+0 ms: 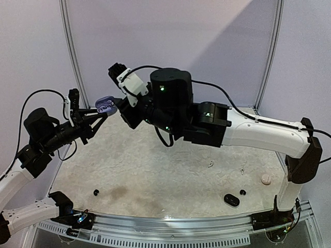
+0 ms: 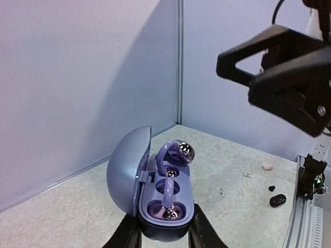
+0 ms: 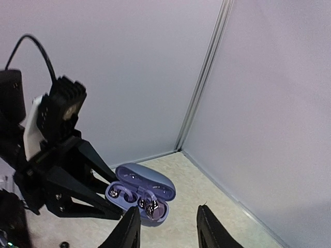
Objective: Insert the wireless bluetooth earbuds into the charging case
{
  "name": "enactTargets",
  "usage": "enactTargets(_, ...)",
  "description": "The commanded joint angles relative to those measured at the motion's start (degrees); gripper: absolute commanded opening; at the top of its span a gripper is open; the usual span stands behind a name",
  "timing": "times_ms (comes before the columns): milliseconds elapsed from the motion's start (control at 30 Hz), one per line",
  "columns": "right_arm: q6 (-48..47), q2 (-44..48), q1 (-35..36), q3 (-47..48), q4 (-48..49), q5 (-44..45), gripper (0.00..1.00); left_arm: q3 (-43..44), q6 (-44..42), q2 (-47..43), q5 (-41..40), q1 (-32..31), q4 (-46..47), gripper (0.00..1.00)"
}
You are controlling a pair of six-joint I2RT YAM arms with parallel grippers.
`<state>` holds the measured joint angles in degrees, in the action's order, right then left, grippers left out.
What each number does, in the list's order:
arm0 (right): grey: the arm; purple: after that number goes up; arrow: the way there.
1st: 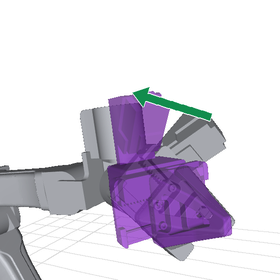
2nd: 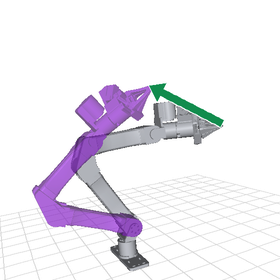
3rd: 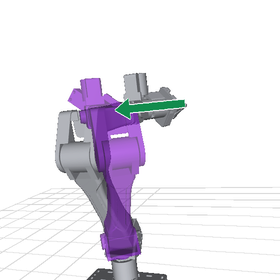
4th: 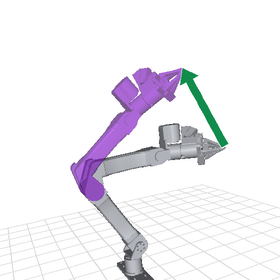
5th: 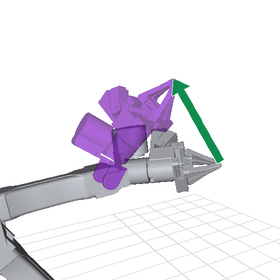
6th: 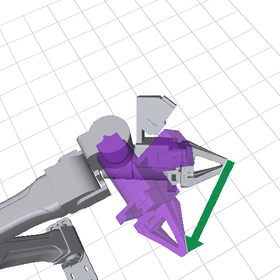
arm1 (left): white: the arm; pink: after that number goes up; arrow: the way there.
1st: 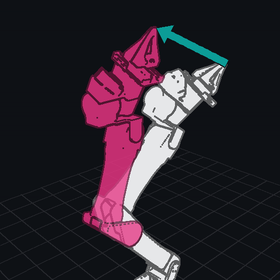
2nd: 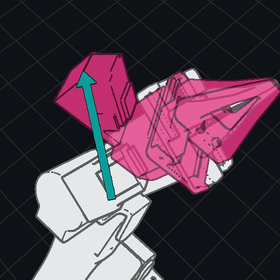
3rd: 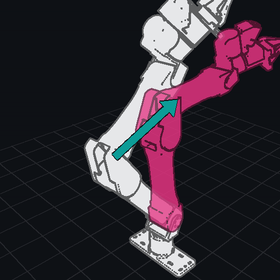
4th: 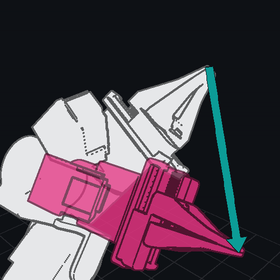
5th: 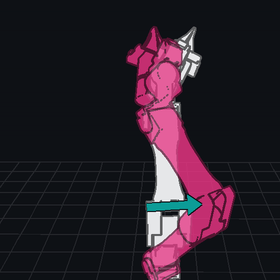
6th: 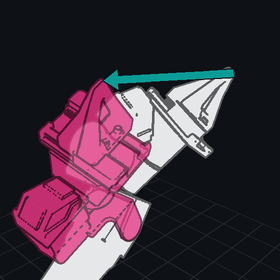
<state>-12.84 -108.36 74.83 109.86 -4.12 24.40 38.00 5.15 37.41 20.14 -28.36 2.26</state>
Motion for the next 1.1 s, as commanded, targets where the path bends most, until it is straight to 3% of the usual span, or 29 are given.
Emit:
enactTargets(0, 6.91, 3.08, -2.18, -0.6, -4.21, -9.85, 0.33, 0.31, -4.73, 0.36, 5.95, -0.64, -0.64, 0.0)
enactTargets(267, 8.06, 1.74, -2.44, 0.05, -9.01, -19.94, 0.27, 1.07, -4.62, 1.17, 9.58, -0.64, -1.56, 0.0)
enactTargets(900, 7.35, 1.49, -2.49, -1.5, -12.34, -13.79, 0.35, 2.21, -0.57, 2.49, 12.53, -0.7, -1.57, 0.0)
enactTargets(1067, 7.13, 1.48, -2.62, -2.09, -12.39, -12.93, 0.33, 2.0, -0.56, 2.37, 12.72, -0.67, -1.9, 0.0)
